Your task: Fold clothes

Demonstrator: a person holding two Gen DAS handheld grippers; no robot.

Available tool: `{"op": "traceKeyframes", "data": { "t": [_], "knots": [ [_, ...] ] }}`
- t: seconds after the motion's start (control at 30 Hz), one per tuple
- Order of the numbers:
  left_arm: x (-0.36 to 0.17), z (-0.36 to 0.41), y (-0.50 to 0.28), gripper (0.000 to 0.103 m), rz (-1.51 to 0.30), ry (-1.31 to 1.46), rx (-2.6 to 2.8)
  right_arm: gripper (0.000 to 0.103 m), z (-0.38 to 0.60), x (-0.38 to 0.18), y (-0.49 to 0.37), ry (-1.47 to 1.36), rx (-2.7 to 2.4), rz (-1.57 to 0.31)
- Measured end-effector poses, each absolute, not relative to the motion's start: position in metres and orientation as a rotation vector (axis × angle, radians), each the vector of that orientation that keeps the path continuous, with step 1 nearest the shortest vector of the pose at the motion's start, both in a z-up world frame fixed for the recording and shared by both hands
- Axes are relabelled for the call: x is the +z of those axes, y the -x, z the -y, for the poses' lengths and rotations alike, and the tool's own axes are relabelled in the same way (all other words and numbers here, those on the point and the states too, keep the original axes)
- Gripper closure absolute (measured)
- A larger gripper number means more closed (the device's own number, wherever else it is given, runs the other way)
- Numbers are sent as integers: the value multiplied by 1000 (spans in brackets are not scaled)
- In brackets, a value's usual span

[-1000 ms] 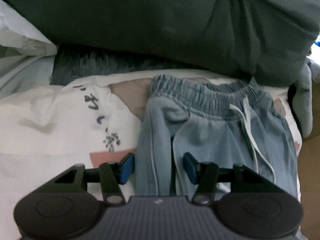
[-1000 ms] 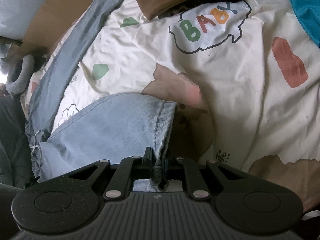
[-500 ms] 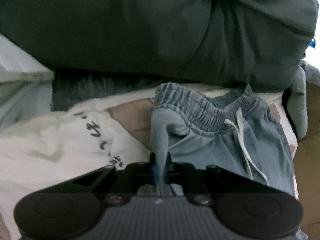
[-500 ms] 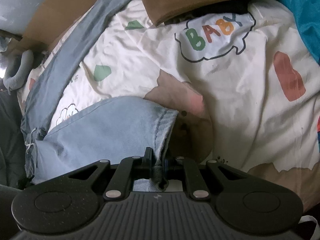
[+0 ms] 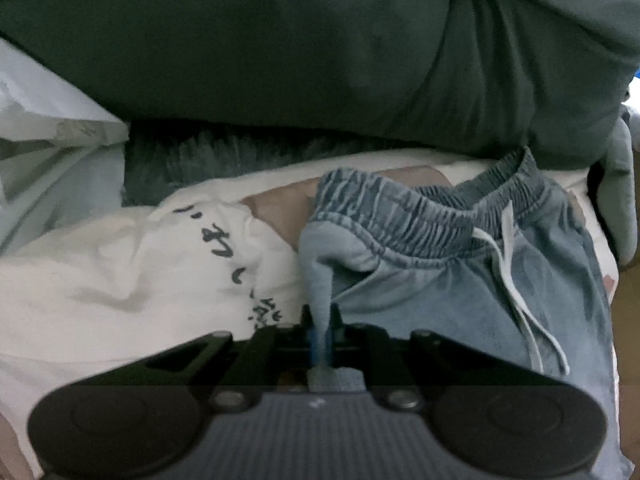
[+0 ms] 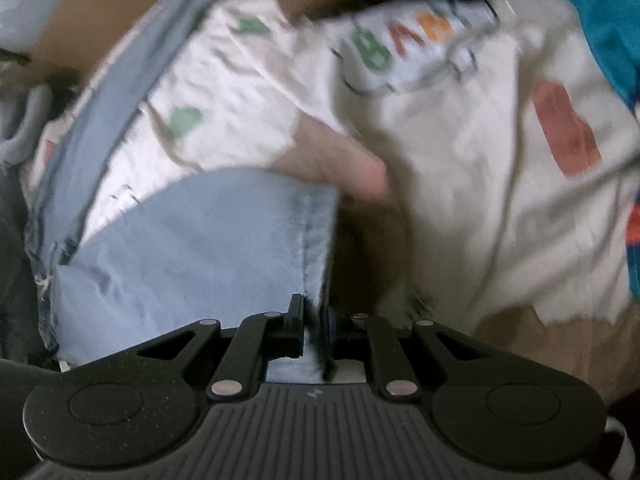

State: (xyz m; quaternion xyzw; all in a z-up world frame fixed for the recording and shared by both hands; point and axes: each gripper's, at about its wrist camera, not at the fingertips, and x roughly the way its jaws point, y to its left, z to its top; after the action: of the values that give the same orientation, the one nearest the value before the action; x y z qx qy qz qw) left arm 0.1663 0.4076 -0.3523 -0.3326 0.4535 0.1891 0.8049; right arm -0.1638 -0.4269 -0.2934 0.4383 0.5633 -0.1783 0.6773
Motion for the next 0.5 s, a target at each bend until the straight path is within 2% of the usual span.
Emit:
{"op": "traceKeyframes", "data": {
  "t": [0.17,0.23,0.27,0.33,0.4,0.5],
  "knots": [
    [-356,-405,-160,79,-988,745,402,88,440,-302,179,-1004,-454,-1254],
    [-357,-402,-155,74,-993,766,400,83,445,-304,176,-1002,-459,-1222],
    [-358,-401,-153,73,-995,776,399,75,448,-306,172,-996,-459,-1206],
    [-357,-397,-149,71,-999,787,395,71,453,-307,161,-977,-444,-1178],
    [-356,-393,-145,70,-998,793,394,62,459,-308,149,-958,-429,-1150],
    [-357,-388,-140,69,-997,810,397,60,466,-315,128,-952,-415,-1121]
  ]
}}
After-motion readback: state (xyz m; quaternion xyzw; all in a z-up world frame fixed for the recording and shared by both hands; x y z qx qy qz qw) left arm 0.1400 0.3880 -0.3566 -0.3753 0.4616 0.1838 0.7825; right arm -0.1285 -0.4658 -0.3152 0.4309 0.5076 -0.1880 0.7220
